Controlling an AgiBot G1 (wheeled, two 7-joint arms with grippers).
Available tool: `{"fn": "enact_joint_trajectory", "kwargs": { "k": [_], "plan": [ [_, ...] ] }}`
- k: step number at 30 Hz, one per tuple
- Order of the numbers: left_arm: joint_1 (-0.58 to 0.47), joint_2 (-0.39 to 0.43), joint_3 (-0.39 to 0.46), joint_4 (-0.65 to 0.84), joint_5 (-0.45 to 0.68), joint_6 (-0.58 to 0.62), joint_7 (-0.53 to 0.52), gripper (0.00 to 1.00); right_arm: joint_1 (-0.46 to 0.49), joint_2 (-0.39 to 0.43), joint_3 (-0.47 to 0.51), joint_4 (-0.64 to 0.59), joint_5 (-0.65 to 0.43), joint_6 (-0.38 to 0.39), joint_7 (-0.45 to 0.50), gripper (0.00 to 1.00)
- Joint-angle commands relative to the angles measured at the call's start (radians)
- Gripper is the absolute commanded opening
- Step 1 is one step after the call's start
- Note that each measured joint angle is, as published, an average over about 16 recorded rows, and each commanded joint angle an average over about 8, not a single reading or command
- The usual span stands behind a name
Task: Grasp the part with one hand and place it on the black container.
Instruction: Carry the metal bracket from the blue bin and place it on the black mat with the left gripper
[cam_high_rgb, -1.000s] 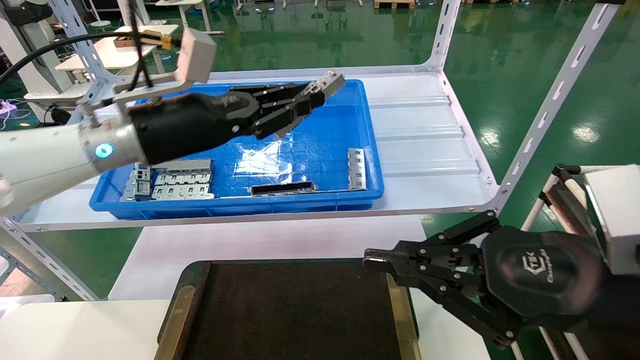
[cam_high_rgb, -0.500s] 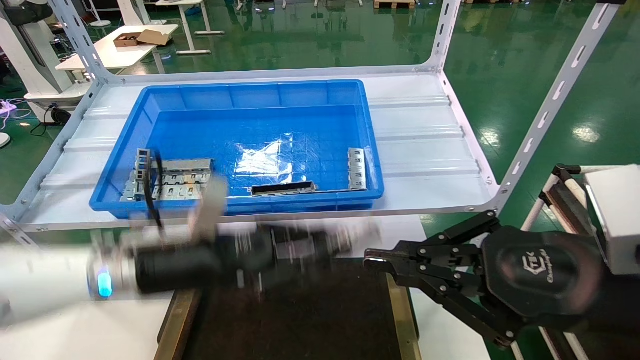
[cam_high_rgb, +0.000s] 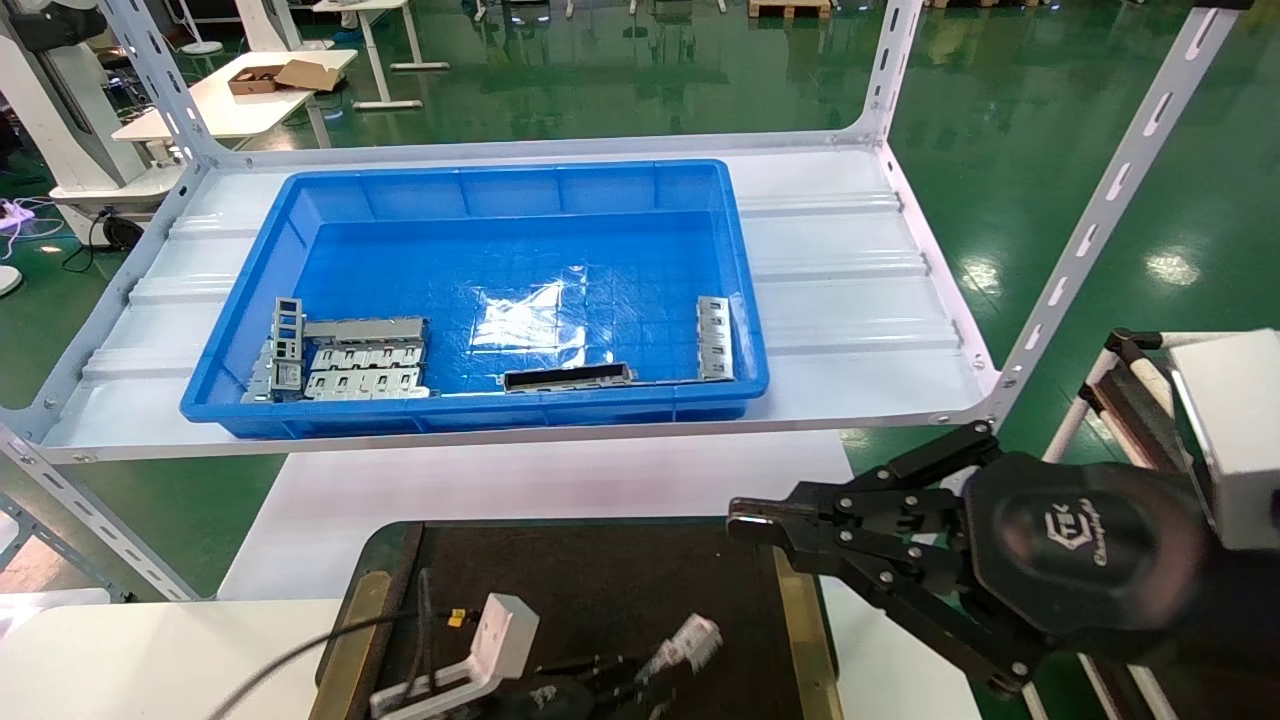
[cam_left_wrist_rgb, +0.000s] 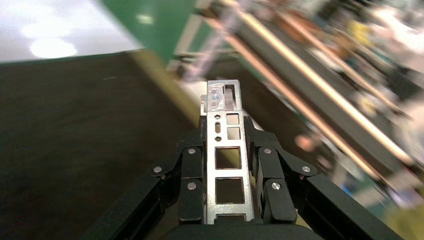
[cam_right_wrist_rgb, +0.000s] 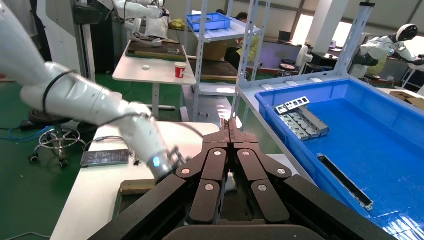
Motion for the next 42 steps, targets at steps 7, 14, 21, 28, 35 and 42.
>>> {"fn": "enact_joint_trajectory", "kwargs": {
  "k": [7, 14, 21, 28, 35, 42],
  "plan": [
    [0.080, 0.160, 0.000, -0.040, 0.048, -0.471, -0.121, 0.00, 0.000, 0.000, 0.000, 0.000, 0.000, 0.000, 0.000, 0.00],
    [0.041, 0.211, 0.112, -0.002, 0.046, -0.729, -0.232, 0.00, 0.000, 0.000, 0.000, 0.000, 0.000, 0.000, 0.000, 0.00],
    [-0.029, 0.215, 0.304, 0.048, -0.043, -0.906, -0.355, 0.00, 0.000, 0.000, 0.000, 0.000, 0.000, 0.000, 0.000, 0.00],
    [-0.081, 0.209, 0.453, 0.045, -0.138, -1.014, -0.411, 0.00, 0.000, 0.000, 0.000, 0.000, 0.000, 0.000, 0.000, 0.00],
    [-0.105, 0.204, 0.538, 0.033, -0.193, -1.067, -0.429, 0.00, 0.000, 0.000, 0.000, 0.000, 0.000, 0.000, 0.000, 0.00],
    [-0.110, 0.203, 0.587, 0.038, -0.215, -1.094, -0.442, 0.00, 0.000, 0.000, 0.000, 0.000, 0.000, 0.000, 0.000, 0.00]
  ]
}}
